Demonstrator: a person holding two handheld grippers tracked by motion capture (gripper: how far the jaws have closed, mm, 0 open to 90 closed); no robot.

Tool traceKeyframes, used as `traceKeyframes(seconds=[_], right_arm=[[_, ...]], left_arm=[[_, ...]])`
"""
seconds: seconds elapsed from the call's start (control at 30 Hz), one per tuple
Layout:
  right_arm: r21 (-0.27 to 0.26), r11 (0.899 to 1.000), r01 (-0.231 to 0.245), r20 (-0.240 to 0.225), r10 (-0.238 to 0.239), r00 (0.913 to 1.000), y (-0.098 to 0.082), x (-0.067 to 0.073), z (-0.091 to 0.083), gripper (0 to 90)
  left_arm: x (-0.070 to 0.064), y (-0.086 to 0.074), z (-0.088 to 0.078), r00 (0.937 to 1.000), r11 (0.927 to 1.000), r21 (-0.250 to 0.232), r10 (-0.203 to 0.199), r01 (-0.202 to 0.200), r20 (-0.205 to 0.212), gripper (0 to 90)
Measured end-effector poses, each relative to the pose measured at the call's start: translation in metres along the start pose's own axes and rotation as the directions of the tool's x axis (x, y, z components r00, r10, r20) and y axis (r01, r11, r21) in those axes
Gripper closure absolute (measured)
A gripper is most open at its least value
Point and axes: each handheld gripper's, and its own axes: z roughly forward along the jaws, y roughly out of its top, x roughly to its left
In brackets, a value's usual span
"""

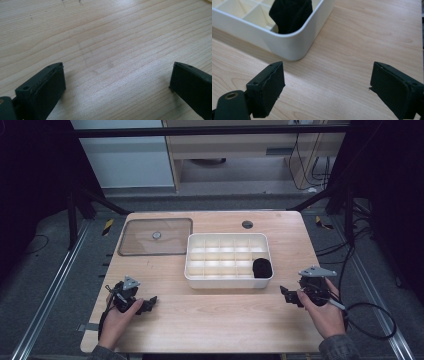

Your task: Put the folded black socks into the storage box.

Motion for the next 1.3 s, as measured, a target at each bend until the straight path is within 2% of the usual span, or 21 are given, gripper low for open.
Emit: traceKeyframes(seconds=[0.33, 0.53, 0.73, 0.87, 1.17, 1.3], right_arm=[[0.055, 0.998, -0.019, -0.027, 0.021, 0.9994, -0.027, 0.006, 0.020, 12.8], [0.075, 0.997, -0.006, -0.032, 0.008, 0.9995, -0.036, 0.009, 0.028, 12.9], [0.066, 0.998, -0.024, -0.026, 0.026, 0.9993, -0.040, 0.008, 0.036, 12.8], [0.048, 0.998, -0.047, -0.008, 0.047, 0.9989, -0.042, 0.006, 0.042, 12.5], [0.034, 0.998, -0.061, 0.032, 0.060, 0.9977, -0.045, 0.008, 0.052, 11.2], [0.026, 0.997, -0.078, 0.034, 0.077, 0.9965, -0.046, 0.008, 0.055, 11.0]], left_arm=[[0.000, 0.000, 0.000, 1.0000, 1.0000, -0.001, -0.001, 0.001, 0.000, 0.0], [0.000, 0.000, 0.000, 1.0000, 1.0000, -0.001, -0.001, 0.001, 0.000, 0.0], [0.000, 0.000, 0.000, 1.0000, 1.0000, -0.002, -0.002, 0.002, 0.000, 0.0], [0.000, 0.000, 0.000, 1.0000, 1.0000, -0.001, -0.001, 0.001, 0.000, 0.0], [0.000, 0.000, 0.000, 1.0000, 1.0000, -0.002, 0.000, 0.000, 0.001, 0.0], [0.000, 0.000, 0.000, 1.0000, 1.0000, -0.004, 0.001, -0.001, 0.002, 0.0]])
